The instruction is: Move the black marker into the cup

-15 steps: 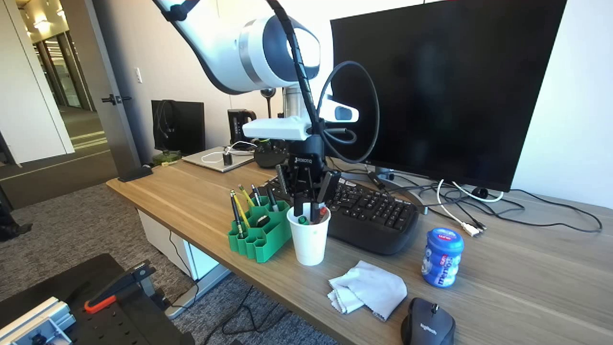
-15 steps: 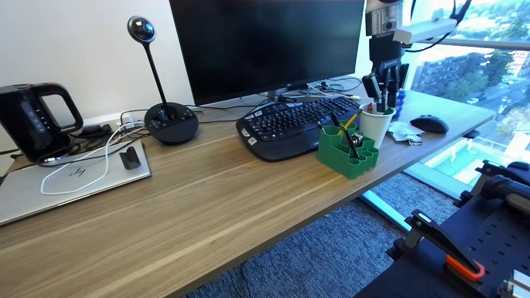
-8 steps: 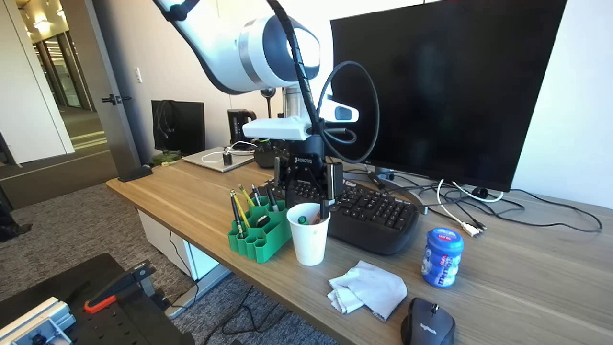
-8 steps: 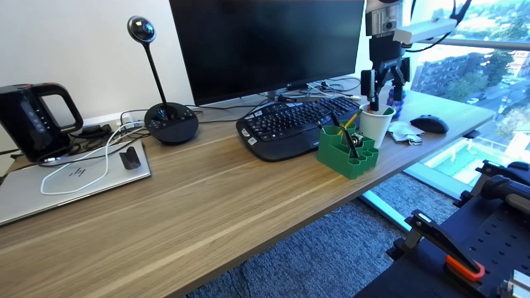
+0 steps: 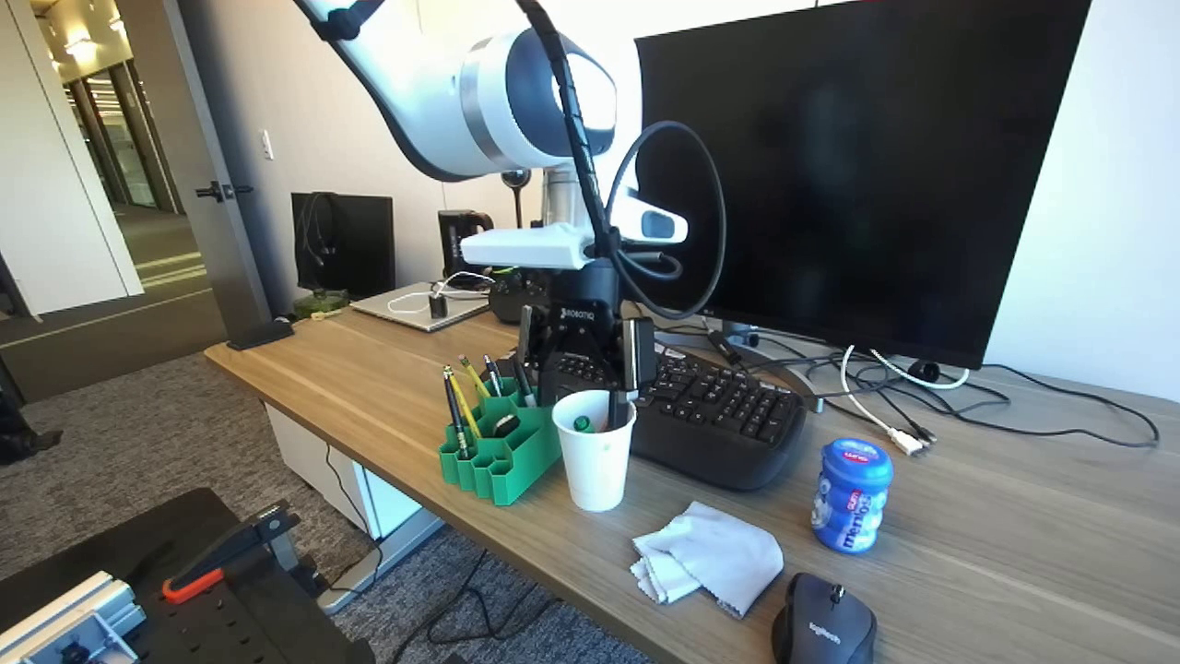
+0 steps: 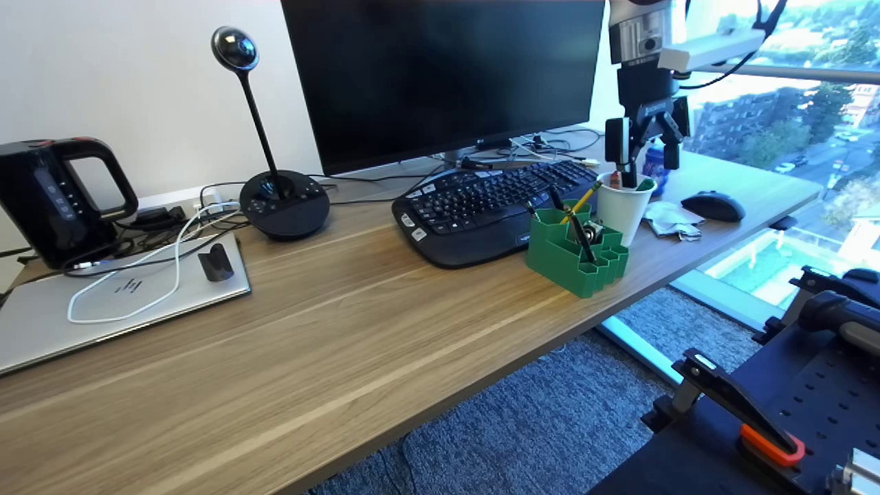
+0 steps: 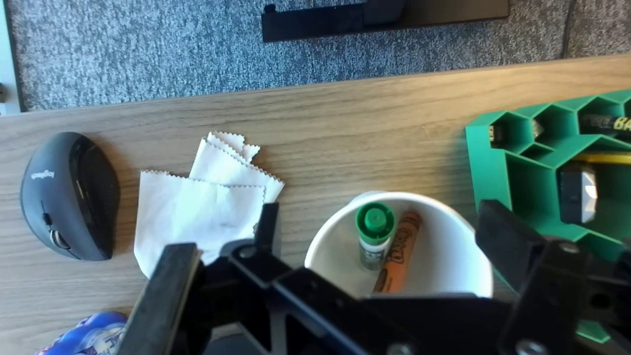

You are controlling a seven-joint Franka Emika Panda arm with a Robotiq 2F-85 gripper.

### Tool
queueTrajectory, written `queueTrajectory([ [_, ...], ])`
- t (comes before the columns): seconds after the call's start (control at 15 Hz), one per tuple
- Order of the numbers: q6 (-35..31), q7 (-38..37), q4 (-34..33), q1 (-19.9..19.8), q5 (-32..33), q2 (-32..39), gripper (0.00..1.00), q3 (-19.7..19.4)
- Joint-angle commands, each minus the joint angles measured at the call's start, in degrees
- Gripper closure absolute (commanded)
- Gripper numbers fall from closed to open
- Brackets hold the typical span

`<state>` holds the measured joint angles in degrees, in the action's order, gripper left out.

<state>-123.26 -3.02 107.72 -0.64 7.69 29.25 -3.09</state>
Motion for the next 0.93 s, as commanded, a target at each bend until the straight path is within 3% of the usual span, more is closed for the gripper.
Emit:
queueTrajectory([
  [0.0, 2.7, -0.4, -1.0, 0.5, 0.1, 0.0, 0.00, -0.1],
  [0.47, 3.1, -0.6, -1.4, 0.5, 0.1, 0.4, 0.00, 0.0],
  [0.53, 3.0, -0.6, -1.4, 0.6, 0.2, 0.4, 0.04, 0.0],
  [0.87, 2.8, -0.6, -1.4, 0.5, 0.2, 0.5, 0.48, 0.0],
])
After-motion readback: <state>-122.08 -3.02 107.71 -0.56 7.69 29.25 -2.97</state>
